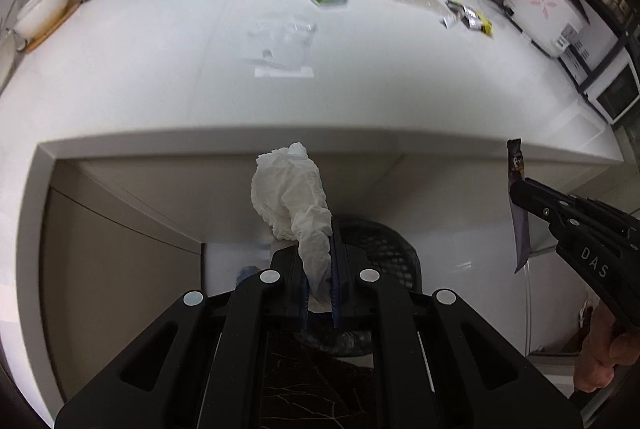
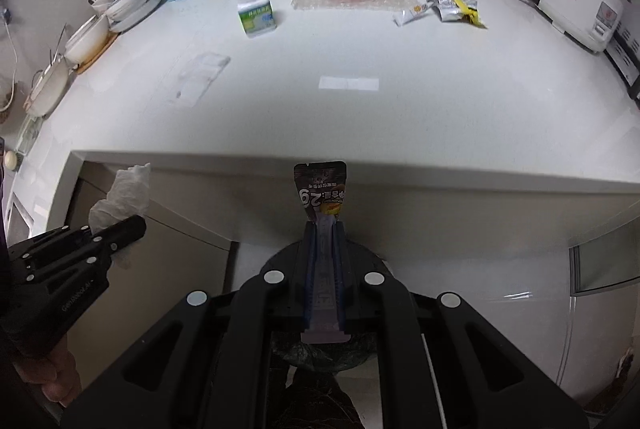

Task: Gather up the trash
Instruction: 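Carry the tissue and purple stick down over the trash bin with both tools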

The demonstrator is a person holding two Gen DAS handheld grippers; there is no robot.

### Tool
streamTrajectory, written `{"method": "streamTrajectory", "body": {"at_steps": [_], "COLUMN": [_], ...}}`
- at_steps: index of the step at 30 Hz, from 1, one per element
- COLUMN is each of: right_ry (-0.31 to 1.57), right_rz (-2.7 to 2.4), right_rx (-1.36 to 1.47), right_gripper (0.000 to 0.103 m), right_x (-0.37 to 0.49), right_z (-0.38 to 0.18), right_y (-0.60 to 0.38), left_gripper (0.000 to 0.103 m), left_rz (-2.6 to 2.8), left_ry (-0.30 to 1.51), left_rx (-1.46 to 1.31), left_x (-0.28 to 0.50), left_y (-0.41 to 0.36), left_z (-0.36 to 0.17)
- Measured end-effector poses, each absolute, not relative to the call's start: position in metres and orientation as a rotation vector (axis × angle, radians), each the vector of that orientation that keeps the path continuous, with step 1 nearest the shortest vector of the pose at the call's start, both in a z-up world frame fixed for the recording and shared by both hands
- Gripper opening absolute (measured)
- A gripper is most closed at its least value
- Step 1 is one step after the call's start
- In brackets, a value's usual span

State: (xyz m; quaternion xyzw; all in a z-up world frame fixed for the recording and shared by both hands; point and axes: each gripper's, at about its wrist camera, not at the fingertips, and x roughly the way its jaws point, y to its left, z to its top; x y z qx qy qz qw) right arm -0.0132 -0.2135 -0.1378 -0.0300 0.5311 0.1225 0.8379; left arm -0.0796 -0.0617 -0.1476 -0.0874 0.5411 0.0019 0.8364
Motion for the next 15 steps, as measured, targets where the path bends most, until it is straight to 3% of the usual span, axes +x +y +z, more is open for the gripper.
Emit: {"method": "streamTrajectory", "body": {"at_steps": [15], "right_ry": [1.217], "right_rz": [0.268], "right_rx": [-0.072], "right_gripper": [0.008], "right_x": [-0.037], "right_z": [-0.255], "right_y": [-0.214], "left_gripper": [0.007], "left_rz": [0.0], "left_ry": [1.222], "left_rx": [-0.309], "left_x": [-0.099], "left_y": [-0.065], "left_z": [-0.236]}}
